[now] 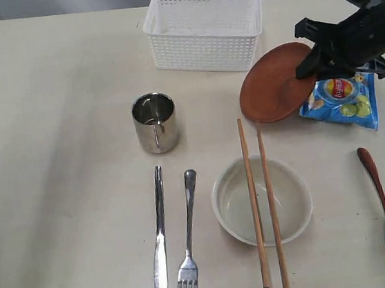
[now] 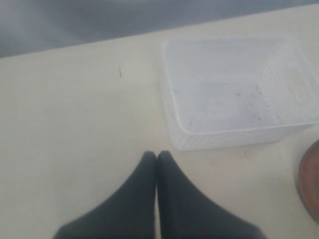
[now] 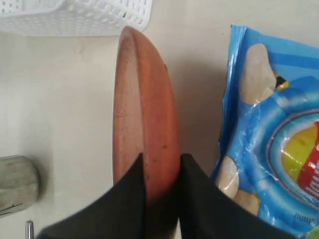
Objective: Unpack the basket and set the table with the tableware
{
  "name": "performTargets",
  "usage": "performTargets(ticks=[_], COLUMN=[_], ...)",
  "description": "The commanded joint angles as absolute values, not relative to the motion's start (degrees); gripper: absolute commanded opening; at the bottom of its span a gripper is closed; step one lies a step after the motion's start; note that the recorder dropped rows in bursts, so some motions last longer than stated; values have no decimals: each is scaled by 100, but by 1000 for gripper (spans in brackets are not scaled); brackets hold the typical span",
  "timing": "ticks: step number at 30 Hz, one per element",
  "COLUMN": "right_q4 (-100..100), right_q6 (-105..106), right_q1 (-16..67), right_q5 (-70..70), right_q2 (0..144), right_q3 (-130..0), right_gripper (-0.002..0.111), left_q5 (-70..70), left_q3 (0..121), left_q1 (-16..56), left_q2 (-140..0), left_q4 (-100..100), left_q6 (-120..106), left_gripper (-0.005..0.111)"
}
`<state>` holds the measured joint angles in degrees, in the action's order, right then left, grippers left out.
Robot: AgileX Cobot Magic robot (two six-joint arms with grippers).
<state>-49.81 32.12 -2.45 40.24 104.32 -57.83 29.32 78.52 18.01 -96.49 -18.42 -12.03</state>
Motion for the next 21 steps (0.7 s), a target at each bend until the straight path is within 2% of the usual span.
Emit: performTargets(ticks=[1,9,21], right_q4=[-5075,-5074,-5063], right_q6=[3226,3226,3146], right_q1=[-218,93,111], right_q5=[4117,4057,4103], right_q2=[10434,10458,10831], right_q3=[-5818,-5818,-5818], right_gripper=[0,0,0], left_q5=[1924,1661,1695], left_q3=[6892,6099,6072], left_q1=[1791,1791,1791], left_q2=[-8994,-8261,-7981], left_q4=[-1817,-1817,-1817], left_q6=[-1288,-1301,-1301], left_gripper=[0,0,0])
